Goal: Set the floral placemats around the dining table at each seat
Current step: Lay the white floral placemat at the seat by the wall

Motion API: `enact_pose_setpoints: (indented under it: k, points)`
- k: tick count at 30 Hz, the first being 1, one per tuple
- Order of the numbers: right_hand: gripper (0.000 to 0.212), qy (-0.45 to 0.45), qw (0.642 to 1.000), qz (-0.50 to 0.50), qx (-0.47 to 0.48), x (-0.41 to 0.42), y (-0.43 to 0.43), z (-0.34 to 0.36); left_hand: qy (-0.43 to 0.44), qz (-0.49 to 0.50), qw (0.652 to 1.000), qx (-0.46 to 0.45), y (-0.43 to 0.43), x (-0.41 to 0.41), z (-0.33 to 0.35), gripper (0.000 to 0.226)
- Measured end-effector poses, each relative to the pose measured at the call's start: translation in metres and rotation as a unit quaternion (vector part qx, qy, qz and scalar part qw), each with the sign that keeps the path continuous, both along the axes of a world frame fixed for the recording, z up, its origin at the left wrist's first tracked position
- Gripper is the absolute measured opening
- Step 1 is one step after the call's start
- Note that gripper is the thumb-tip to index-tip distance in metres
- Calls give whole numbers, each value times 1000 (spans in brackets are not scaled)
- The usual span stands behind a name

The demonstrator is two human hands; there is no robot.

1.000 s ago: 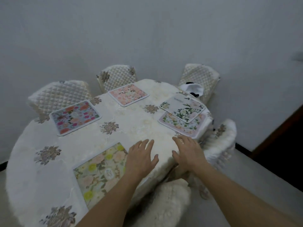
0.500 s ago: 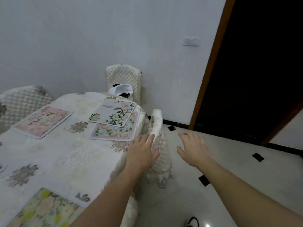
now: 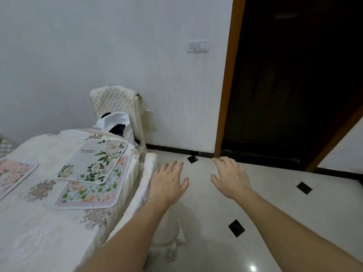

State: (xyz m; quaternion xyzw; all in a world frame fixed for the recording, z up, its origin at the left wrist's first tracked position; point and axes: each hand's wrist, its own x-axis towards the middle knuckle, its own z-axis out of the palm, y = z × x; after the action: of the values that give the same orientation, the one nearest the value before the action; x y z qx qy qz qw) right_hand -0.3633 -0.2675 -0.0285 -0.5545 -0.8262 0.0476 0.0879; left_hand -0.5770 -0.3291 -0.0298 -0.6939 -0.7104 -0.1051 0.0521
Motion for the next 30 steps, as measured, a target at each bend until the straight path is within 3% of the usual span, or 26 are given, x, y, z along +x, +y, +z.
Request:
enact_pose_setpoints:
  k: [16,30]
  points:
    - [53,1,997,73,5,-21,157,3,14,64,998,-22,132,-10,3,56]
    - [51,-38,970,239,2,-219,277,-21,-39,231,971,-39,194,-171,-29,58]
